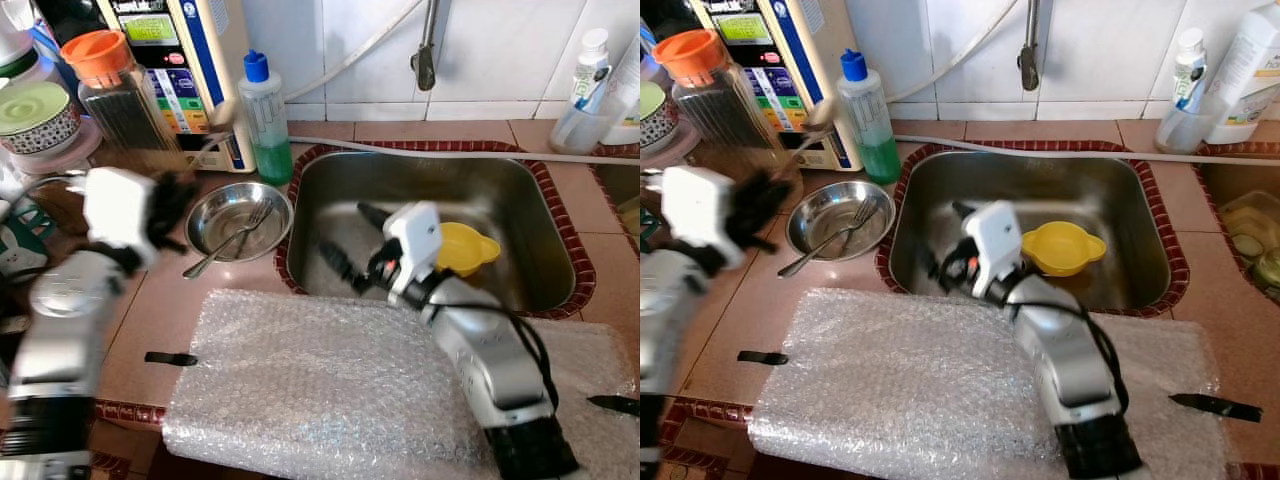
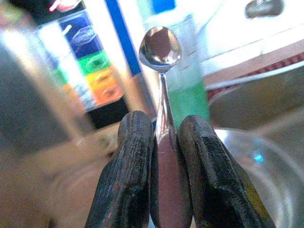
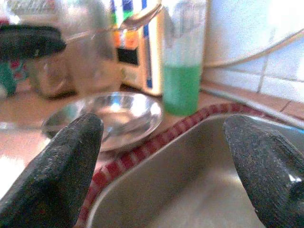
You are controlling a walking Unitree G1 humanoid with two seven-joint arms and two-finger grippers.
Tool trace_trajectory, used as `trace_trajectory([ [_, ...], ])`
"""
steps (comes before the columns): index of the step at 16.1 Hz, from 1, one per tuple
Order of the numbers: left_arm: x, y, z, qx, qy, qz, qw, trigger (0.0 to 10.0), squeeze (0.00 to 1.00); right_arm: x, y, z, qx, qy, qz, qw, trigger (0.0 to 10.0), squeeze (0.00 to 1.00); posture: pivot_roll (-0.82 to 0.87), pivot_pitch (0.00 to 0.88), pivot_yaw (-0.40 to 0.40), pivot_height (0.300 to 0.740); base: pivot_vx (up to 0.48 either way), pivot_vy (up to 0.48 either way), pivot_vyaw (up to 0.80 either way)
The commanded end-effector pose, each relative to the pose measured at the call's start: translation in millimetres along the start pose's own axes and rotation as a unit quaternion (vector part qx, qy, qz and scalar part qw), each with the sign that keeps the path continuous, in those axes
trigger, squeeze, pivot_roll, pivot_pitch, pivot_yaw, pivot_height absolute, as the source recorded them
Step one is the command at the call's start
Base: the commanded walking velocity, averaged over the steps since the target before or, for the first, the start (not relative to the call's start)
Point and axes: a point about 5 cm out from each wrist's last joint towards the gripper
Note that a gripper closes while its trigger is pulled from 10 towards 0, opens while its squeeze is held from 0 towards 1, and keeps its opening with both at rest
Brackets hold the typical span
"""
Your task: Kitchen organization
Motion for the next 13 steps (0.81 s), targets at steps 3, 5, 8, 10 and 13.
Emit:
trace_trajectory([
  [3, 24, -4.6, 14.0, -0.004, -0.06, 0.074, 0.995, 0.0, 0.0, 12, -5.9, 12.6, -0.039, -0.097, 0.038, 0.994, 10.0, 0.0, -0.17, 0.13, 0.115, 0.74, 0.0, 0.0, 0.0],
  [5, 27, -5.8, 32.0, -0.027, -0.072, 0.1, 0.992, 0.0, 0.0, 29, -11.3, 14.6, -0.042, -0.16, 0.079, 0.983, 10.0, 0.0, -0.18, 0.131, 0.117, 0.74, 0.0, 0.0, 0.0],
  [8, 37, -8.8, 60.5, -0.061, -0.052, 0.136, 0.988, 0.0, 0.0, 41, -16.1, 20.8, -0.049, -0.199, 0.109, 0.973, 10.0, 0.0, -0.19, 0.132, 0.123, 0.74, 0.0, 0.0, 0.0],
  [10, 40, -9.7, 67.6, -0.073, -0.043, 0.149, 0.985, 0.0, 0.0, 43, -17.5, 20.2, -0.044, -0.201, 0.108, 0.973, 10.0, 0.0, -0.19, 0.134, 0.127, 0.74, 0.0, 0.0, 0.0],
  [13, 49, -9.3, 79.5, -0.085, -0.031, 0.176, 0.98, 0.0, 0.0, 47, -22.4, 20.7, -0.041, -0.218, 0.11, 0.969, 10.0, 0.0, -0.21, 0.135, 0.135, 0.74, 0.0, 0.0, 0.0],
])
Point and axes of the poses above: a point about 5 cm out from each wrist's last joint towards the gripper, its own y axis pointing back from the gripper into the wrist, its own x axis along the axis of the wrist's last joint, z = x × y, and after that the axes turned 15 degrees about -y, right-handed
